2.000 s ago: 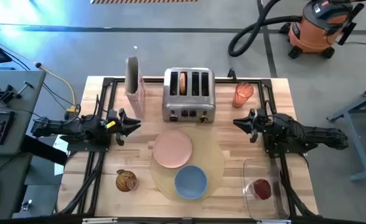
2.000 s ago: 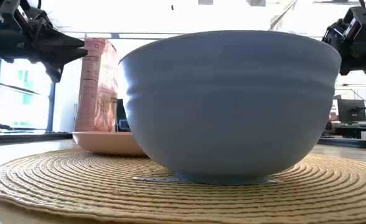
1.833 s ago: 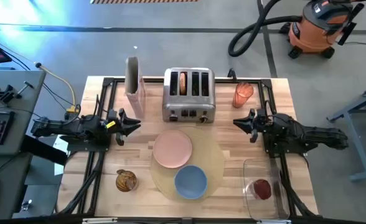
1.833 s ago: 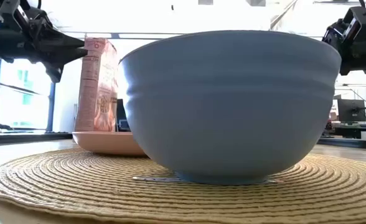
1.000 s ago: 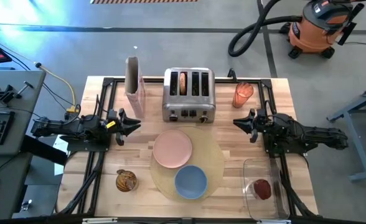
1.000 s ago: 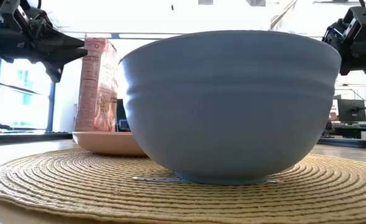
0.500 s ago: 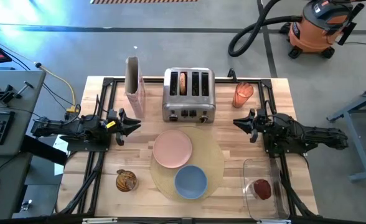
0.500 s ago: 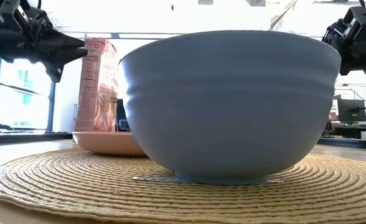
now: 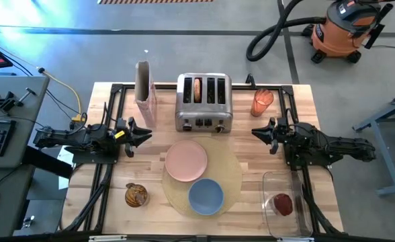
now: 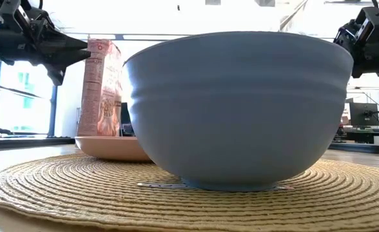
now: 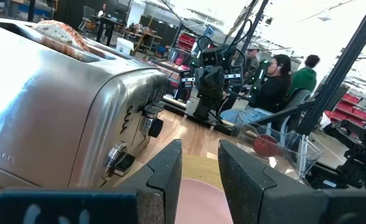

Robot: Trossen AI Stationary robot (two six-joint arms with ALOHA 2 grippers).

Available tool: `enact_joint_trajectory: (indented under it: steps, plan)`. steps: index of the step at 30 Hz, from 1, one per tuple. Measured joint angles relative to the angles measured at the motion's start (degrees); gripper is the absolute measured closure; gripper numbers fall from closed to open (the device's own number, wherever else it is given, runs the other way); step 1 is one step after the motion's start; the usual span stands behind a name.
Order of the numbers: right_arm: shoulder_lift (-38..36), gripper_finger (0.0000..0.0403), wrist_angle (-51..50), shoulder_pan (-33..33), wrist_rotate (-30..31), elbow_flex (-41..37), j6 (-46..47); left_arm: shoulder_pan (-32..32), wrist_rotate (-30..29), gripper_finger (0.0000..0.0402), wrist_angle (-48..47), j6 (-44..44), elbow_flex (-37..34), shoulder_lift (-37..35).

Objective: Arrange a breakfast setting

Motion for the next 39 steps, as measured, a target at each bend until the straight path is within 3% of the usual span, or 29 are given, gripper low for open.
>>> enact_joint_trajectory:
  steps: [16, 39]
  plan:
    - [-0.02, 0.0357, 0.0, 0.0, 0.0, 0.0, 0.01, 0.02, -1.42, 0.0307, 0.1, 0.4, 0.0, 0.0]
    - [-0.02, 0.0357, 0.0, 0.01, 0.01, 0.0, 0.01, 0.02, -1.97, 0.0307, 0.2, 13.02, 0.0, 0.0]
